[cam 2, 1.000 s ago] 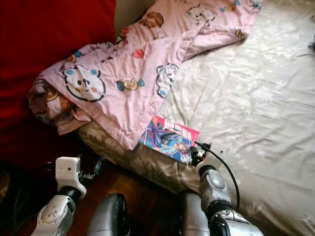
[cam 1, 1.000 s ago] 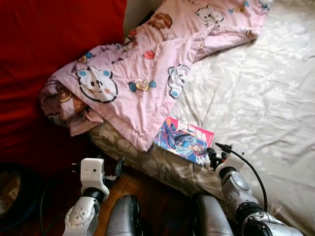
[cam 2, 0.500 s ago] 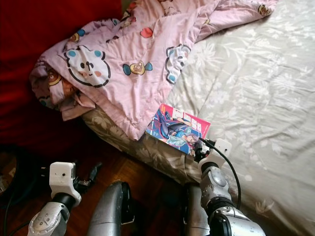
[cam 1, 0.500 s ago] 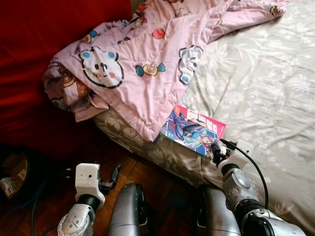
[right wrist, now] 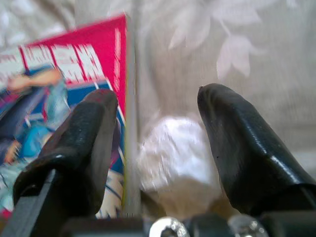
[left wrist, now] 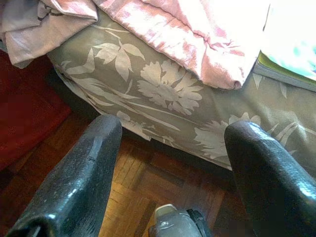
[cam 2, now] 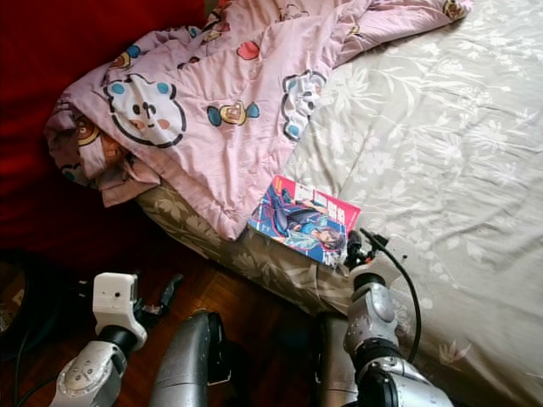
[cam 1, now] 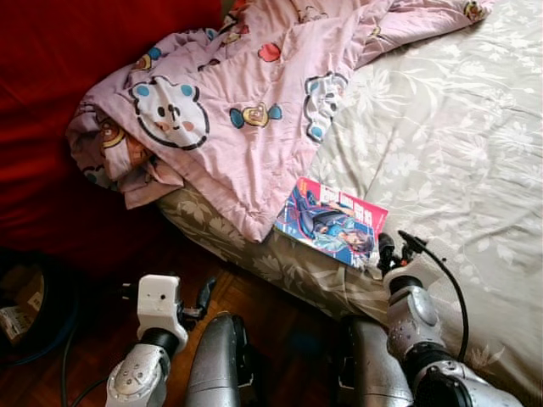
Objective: Clean up the room
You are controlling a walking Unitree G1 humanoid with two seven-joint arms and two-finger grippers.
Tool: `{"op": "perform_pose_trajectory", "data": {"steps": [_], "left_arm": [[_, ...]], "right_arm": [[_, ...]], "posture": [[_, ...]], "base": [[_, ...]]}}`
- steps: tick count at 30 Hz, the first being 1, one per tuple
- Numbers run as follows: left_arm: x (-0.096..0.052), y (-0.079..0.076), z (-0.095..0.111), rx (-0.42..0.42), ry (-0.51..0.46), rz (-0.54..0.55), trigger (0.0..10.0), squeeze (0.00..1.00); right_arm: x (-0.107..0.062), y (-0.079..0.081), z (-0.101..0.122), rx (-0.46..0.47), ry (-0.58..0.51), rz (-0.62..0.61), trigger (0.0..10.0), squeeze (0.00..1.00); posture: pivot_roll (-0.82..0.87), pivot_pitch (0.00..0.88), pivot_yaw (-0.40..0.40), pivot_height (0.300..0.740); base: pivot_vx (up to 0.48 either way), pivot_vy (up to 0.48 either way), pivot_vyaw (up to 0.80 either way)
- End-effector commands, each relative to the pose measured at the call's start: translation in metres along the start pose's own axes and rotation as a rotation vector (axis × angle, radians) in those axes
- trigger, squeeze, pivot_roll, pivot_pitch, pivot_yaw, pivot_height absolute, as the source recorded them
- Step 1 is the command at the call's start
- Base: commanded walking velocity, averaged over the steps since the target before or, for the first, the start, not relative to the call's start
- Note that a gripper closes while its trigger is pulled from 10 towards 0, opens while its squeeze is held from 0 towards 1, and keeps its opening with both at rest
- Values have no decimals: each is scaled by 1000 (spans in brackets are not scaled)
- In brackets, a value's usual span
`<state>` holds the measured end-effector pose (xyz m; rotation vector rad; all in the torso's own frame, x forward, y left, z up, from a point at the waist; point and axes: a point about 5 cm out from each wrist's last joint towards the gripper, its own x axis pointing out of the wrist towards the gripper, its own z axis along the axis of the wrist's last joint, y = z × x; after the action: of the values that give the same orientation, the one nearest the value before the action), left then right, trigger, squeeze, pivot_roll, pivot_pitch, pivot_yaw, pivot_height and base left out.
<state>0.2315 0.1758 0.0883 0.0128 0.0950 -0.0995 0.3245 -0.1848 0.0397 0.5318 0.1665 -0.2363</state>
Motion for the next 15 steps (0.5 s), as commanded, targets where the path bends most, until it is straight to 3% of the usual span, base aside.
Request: {"op": "perform_pose_trajectory", "data": {"steps": [1,7,15], "left_arm": [[-6,4,-9,20,45,9,10000,0],[-6,4,-11,27,50,6,10000,0],[-5,3,-10,30,47,2,10000,0]], "right_arm": [[-8,-8,-15,12,46,-35,10000,0],[-12,-12,-21,35,66,-61,10000,0],[-10,-6,-25,39,122,-3,10000,0]], "posture": [[42,379,99,621],[41,376,100,621],[39,370,101,621]], "base": [[0,0,0],[0,0,0],[0,0,0]]}}
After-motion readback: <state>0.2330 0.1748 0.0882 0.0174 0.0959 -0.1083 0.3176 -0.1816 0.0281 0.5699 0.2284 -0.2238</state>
